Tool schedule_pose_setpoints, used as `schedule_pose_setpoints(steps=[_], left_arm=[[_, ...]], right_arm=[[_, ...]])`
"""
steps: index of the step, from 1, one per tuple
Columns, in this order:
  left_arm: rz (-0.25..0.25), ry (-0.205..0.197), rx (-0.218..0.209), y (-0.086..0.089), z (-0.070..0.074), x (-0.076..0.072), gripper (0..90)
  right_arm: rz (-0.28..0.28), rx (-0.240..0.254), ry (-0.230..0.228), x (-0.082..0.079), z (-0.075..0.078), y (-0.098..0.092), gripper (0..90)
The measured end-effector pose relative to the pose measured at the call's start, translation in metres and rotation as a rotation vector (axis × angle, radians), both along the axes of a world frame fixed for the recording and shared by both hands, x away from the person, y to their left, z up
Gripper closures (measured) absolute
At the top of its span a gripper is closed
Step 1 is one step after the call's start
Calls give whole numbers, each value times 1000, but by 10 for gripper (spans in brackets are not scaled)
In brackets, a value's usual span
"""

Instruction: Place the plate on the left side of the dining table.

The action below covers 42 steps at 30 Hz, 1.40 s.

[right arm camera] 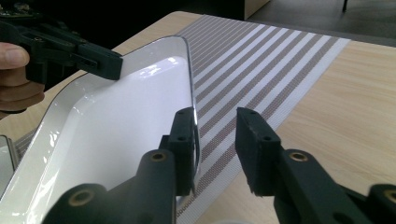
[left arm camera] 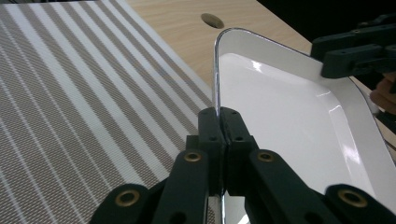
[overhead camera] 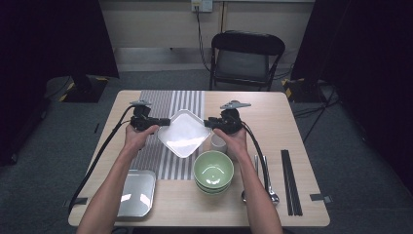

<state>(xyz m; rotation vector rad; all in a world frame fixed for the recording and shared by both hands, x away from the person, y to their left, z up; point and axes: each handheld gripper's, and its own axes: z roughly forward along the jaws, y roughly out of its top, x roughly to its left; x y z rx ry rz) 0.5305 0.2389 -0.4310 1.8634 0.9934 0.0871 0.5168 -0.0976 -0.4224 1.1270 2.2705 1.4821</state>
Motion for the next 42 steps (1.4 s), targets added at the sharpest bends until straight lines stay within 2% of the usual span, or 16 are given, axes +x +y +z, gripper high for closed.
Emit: schedule_pose_setpoints(steps=[2, 5, 8, 12, 16, 20, 24, 25, 27, 29, 31, 39, 41, 42], left_arm=[[31, 7, 12, 5, -3, 0, 888], [86, 30, 3, 10, -7, 2, 888], [146, 40, 34, 15, -11, 6, 888], [220, 65, 24, 19, -16, 10, 888], [263, 101, 12, 22, -22, 13, 888], [313, 120, 20, 27, -30, 15, 888], [358, 120, 33, 31, -39, 15, 888], [381, 127, 30, 32, -42, 15, 888], [390, 139, 17, 35, -45, 15, 888], [410, 145, 22, 37, -48, 16, 888], [447, 161, 26, 38, -50, 15, 888], [509, 140, 73, 34, -56, 14, 888], [515, 146, 62, 33, -59, 15, 888], [528, 136, 64, 32, -59, 13, 888]], right_arm=[[-11, 2, -2, -2, -1, -3, 633], [-22, -9, 2, -5, -1, -7, 608], [-31, -28, -2, -7, -2, -11, 591], [-37, -20, 0, -11, -4, -18, 574], [-40, -38, 3, -16, -4, -21, 542], [-45, -27, -4, -22, -5, -27, 518], [-47, -37, 23, -27, -9, -32, 490], [-49, -35, 22, -29, -9, -33, 486], [-43, -26, 22, -31, -9, -34, 475], [-43, -31, 22, -33, -9, -34, 461], [-30, -25, 20, -35, -9, -34, 484], [-36, -29, 17, -42, -8, -36, 423], [-45, -32, 19, -42, -7, -38, 422], [-46, -35, 18, -42, -7, -38, 422]])
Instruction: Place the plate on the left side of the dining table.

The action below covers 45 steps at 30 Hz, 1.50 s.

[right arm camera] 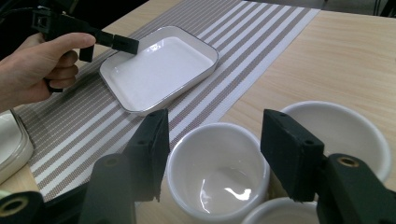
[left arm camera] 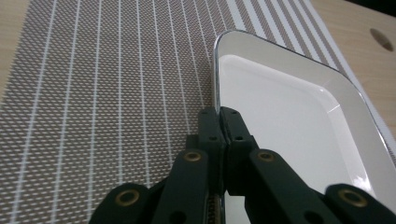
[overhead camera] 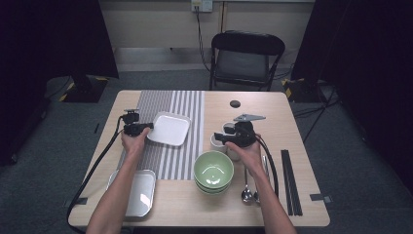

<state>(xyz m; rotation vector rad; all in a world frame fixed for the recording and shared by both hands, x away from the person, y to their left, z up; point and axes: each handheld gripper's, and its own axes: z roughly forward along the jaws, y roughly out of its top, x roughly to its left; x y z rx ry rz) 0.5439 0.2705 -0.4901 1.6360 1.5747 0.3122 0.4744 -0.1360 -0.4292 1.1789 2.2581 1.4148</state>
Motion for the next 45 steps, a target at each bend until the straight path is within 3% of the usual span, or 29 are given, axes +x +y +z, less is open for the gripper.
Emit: schedule_pose_setpoints(steps=[2, 6, 7, 9, 12, 17, 22, 24, 29, 35, 43, 45], left_arm=[[3, 13, -15, -1, -2, 1, 888], [45, 14, -2, -4, -4, -1, 888], [51, 29, -21, -5, -6, -1, 888], [81, 14, -11, -7, -7, -4, 888], [100, 25, -3, -8, -6, -5, 887], [136, 39, -30, -8, -6, -7, 887], [150, 37, -12, -11, -5, -8, 887], [167, 31, -22, -12, -6, -9, 887], [169, 52, -35, -11, -5, -9, 886], [161, 39, -50, -10, -7, -9, 876], [112, 9, -59, 0, 0, -12, 691], [96, 0, -34, 2, 5, -15, 656]], right_arm=[[-8, -10, -6, -1, 2, -2, 421], [-13, -2, -13, -2, 6, -7, 421], [-15, -3, -12, -2, 6, -8, 421], [-18, -4, -11, -2, 6, -9, 435], [-23, -1, -12, -2, 6, -10, 436], [-20, -1, -16, -3, 7, -10, 436], [-25, -8, -2, -2, 4, -11, 434], [-28, -6, -3, -3, 5, -12, 434], [-27, -2, -3, -3, 2, -12, 434], [-30, 4, -1, -4, -1, -13, 434], [-29, 5, -2, -6, 2, -15, 432], [-23, 5, -6, -7, 3, -15, 432]])
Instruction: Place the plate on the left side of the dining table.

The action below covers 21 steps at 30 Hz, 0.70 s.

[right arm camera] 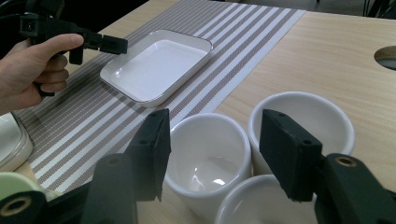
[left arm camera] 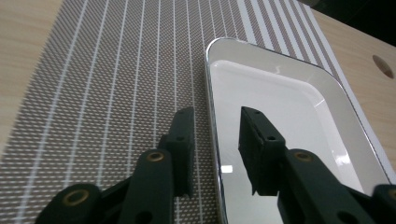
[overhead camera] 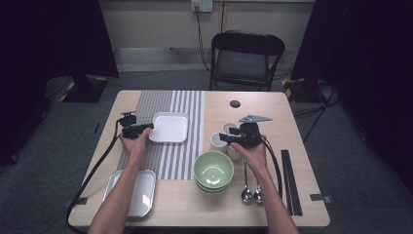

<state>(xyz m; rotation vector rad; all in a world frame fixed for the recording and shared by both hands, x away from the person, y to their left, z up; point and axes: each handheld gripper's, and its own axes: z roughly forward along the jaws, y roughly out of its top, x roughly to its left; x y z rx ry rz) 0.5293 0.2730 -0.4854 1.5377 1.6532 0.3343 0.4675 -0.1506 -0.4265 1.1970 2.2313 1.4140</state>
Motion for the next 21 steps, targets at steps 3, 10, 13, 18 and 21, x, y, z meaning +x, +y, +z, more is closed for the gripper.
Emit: schedule_pose_setpoints(steps=[3, 10, 13, 18, 21], left_arm=[[-55, -25, 5, 2, 6, -5, 591], [-150, -65, 11, 9, 17, -17, 491], [-169, -80, 20, 15, 22, -27, 446], [-216, -116, 33, 24, 28, -42, 343], [-252, -144, 44, 28, 31, -52, 306]], right_arm=[[9, 4, -4, -3, 3, 1, 435], [34, -5, -14, -14, 9, 4, 439], [49, 2, -13, -18, 13, 3, 439], [65, 2, -10, -28, 15, 4, 438], [85, 10, -12, -34, 17, 5, 451]])
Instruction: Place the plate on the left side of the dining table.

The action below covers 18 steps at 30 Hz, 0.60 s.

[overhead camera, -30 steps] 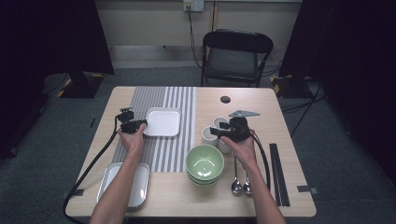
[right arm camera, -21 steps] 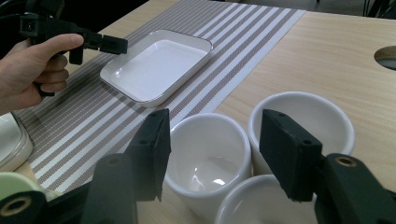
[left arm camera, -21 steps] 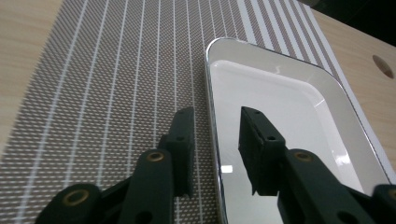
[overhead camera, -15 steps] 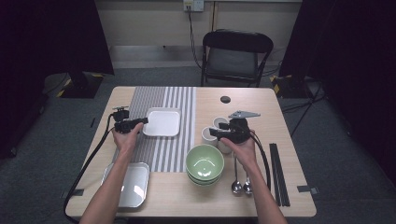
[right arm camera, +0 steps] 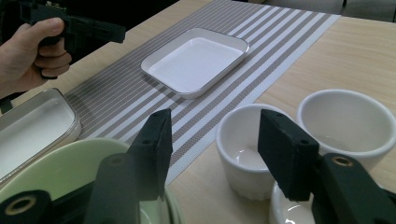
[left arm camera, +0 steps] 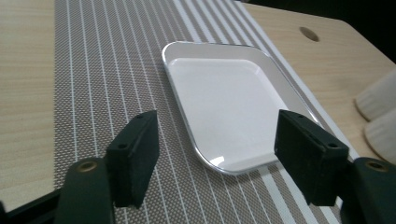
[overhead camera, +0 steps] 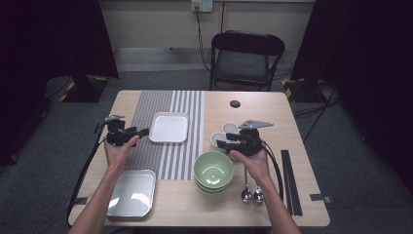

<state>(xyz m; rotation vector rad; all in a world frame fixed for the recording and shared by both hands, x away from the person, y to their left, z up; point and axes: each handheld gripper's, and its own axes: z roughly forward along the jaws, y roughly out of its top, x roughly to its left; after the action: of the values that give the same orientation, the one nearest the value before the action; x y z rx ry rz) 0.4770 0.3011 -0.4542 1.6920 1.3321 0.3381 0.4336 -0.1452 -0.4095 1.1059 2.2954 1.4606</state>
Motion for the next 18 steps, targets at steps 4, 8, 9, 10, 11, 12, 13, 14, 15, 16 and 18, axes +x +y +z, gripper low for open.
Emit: schedule_pose_setpoints(steps=[4, 8, 9, 10, 11, 12, 13, 14, 15, 16, 18], left_arm=[[-53, -35, 36, 5, 4, -15, 332], [-110, -76, 53, 9, 8, -36, 360], [-117, -78, 52, 11, 9, -41, 359], [-128, -85, 53, 13, 11, -48, 352], [-139, -89, 43, 14, 11, -52, 351], [-152, -88, 52, 17, 12, -56, 357], [-163, -88, 61, 18, 13, -60, 381], [-194, -82, 75, 20, 13, -65, 385], [-202, -81, 100, 21, 14, -69, 388], [-210, -88, 117, 21, 14, -74, 388], [-231, -90, 148, 22, 13, -82, 392]], right_arm=[[22, -5, -6, -8, 0, 3, 468], [31, -10, -1, -13, -3, 5, 477], [37, -9, -1, -13, -3, 5, 489], [42, -4, 3, -14, -3, 6, 502], [52, -5, 5, -15, -3, 7, 515], [56, -9, 3, -16, -3, 8, 524], [63, -10, 4, -17, -3, 9, 541], [69, -17, 0, -18, -3, 10, 568], [82, -23, 1, -19, -3, 12, 605], [88, -28, 1, -20, -4, 13, 641], [96, -33, -4, -22, -5, 15, 676]])
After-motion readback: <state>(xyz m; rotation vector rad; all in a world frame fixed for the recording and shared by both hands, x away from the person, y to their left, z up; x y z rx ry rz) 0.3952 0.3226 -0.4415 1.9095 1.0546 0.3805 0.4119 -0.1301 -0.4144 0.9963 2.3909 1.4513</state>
